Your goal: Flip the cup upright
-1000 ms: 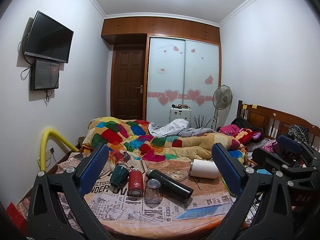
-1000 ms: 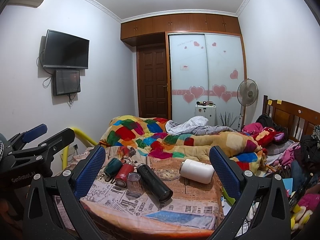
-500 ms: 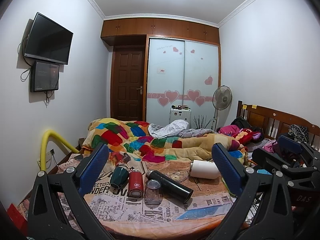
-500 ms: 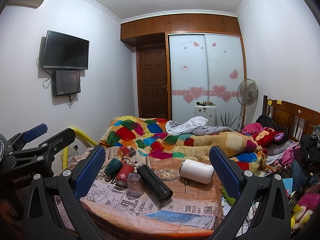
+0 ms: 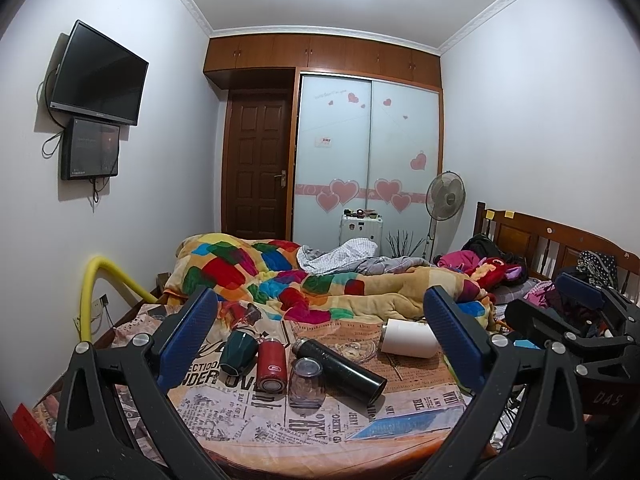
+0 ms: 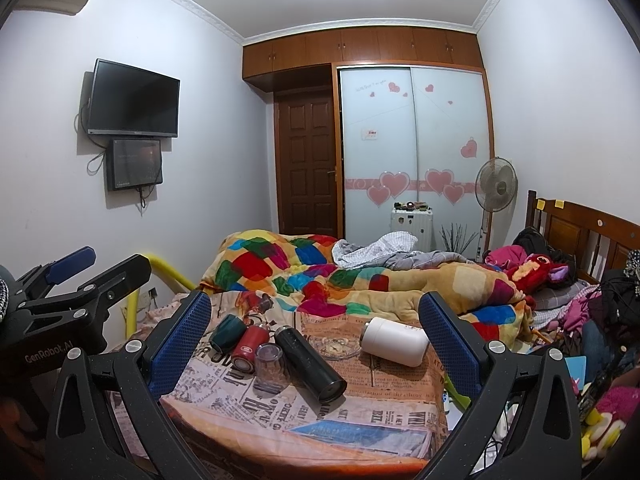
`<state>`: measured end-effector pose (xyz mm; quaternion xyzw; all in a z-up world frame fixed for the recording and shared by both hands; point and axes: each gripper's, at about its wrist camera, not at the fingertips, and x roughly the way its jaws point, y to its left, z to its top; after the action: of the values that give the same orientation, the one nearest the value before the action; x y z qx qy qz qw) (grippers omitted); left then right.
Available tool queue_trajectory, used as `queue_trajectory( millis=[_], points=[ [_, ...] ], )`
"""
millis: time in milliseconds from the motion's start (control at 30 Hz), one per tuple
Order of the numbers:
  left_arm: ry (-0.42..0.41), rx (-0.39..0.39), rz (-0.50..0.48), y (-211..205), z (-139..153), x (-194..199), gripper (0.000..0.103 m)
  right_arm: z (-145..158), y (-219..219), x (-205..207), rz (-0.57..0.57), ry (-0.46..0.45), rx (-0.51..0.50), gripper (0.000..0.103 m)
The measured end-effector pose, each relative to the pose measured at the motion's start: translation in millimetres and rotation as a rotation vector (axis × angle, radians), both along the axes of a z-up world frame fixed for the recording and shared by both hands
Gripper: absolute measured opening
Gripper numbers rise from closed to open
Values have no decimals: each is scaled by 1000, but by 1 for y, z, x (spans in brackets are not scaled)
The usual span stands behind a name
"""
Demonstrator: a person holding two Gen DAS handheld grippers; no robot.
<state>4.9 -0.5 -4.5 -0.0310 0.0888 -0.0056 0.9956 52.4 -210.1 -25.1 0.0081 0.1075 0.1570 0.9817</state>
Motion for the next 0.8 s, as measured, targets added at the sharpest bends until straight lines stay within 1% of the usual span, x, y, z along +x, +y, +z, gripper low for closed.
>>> queue_trajectory(
  millis=[33,167,233,400,500,533,633,800],
  points=[
    [1,0,0,0,0,1,103,-6,4,1,0,2,-1,103],
    [12,-5,1,2,-4,7,103,-11,8,1,-2,12,-7,103],
    [21,-9,4,3,-7,12,103,-22,8,7,-1,24,-11,103],
    [65,-23,14,10,-20,34,103,-31,7,25,0,76,-26,103],
    [105,-31,26,15,-32,53,103,-50,9,50,8,146,-51,103],
    [121,-34,32,18,-37,60,103,-50,9,50,8,146,-51,103],
    [170,-48,53,27,-53,81,103,-59,12,69,14,197,-84,103],
    [246,-77,93,45,-84,111,103,-89,26,115,37,290,-199,103]
  ],
)
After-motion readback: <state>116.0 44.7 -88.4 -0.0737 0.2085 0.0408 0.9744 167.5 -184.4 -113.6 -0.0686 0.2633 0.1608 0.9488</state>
